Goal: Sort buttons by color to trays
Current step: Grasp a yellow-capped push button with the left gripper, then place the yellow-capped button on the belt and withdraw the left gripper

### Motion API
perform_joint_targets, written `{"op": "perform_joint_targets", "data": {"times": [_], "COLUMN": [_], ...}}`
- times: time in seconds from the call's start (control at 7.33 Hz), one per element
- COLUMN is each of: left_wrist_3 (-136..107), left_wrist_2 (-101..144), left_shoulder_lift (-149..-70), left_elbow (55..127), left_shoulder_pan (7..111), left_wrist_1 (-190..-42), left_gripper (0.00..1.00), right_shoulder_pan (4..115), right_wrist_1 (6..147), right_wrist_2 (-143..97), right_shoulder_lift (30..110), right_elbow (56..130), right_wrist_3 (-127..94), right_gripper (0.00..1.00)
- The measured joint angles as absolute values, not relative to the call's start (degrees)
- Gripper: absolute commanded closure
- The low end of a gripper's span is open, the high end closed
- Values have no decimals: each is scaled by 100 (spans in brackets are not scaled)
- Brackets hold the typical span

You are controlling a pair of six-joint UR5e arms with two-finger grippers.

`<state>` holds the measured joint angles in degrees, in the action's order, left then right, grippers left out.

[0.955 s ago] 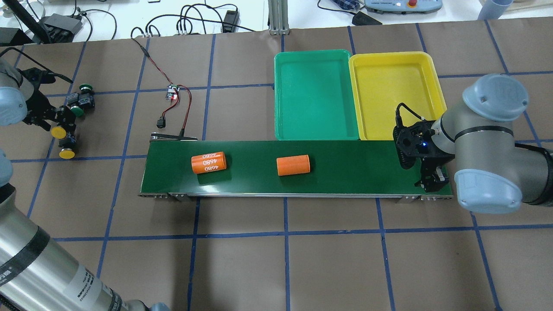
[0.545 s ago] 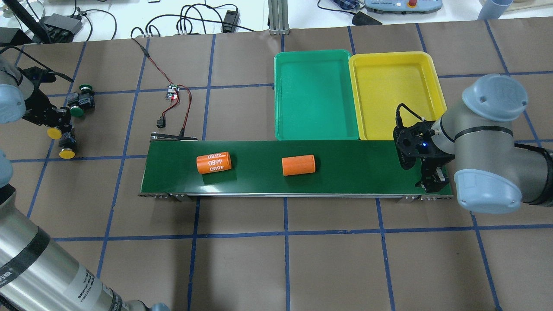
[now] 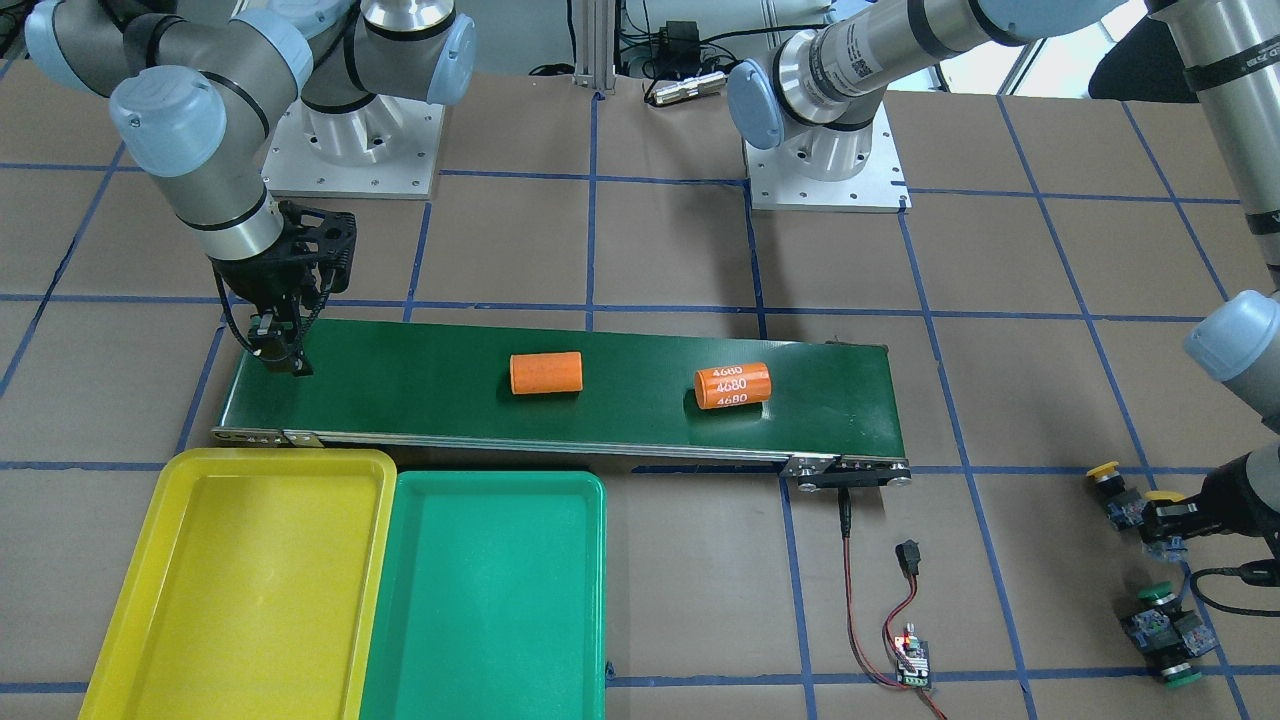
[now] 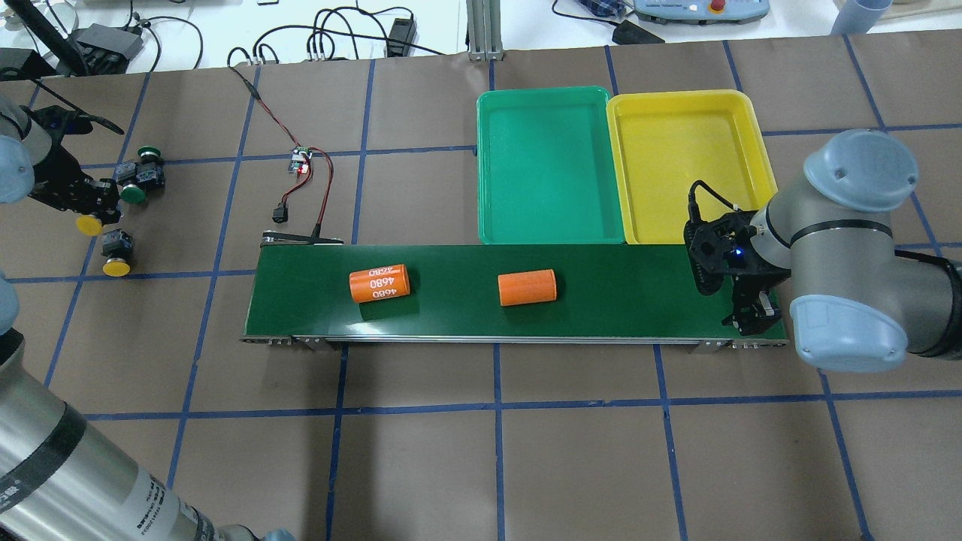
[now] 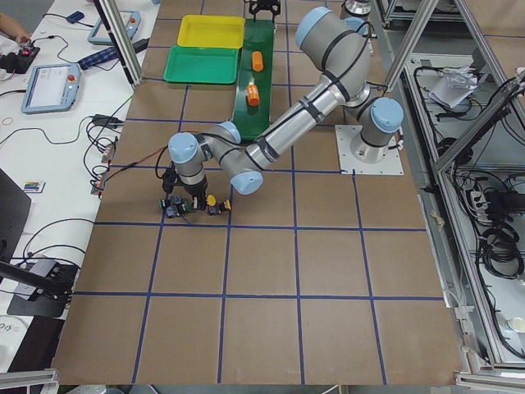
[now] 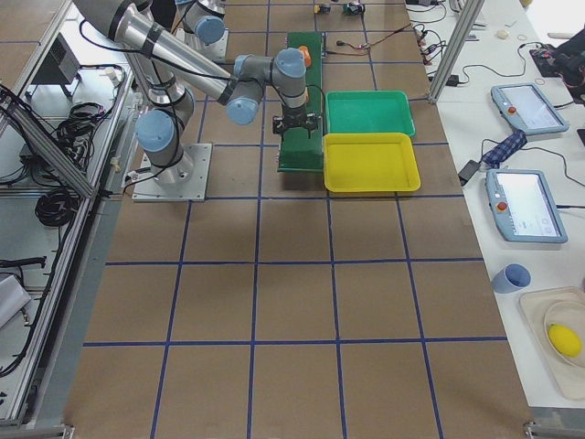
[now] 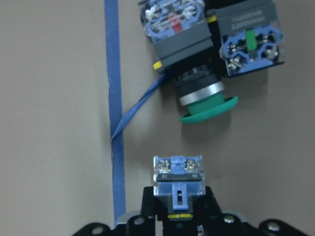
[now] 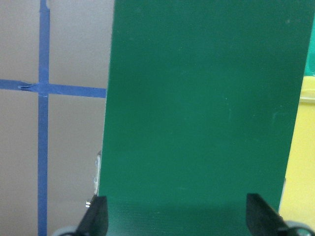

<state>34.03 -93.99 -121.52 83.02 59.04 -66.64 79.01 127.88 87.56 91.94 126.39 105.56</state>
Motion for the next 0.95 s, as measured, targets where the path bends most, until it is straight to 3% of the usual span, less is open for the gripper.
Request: {"op": "perform_joint_targets", "data": {"times": [0.41, 0.95], "left_wrist_3": [3744, 3188], "left_wrist_2": [-9410, -9112], "left_shoulder_lift": [-11266, -10291], "left_elbow": [8592, 9929], "left_shoulder_pan": [6906, 7910], "left_wrist_1": [-7815, -7989], "left_gripper": [100, 100], "right_shoulder_pan": [7901, 7902], "right_wrist_1": [12788, 12788], "right_wrist_2": [8755, 8754], "right_shoulder_lift": [9193, 9189], "right_elbow": [12639, 12639], "right_wrist_3": [10556, 10555], "right_gripper": [0, 0]}}
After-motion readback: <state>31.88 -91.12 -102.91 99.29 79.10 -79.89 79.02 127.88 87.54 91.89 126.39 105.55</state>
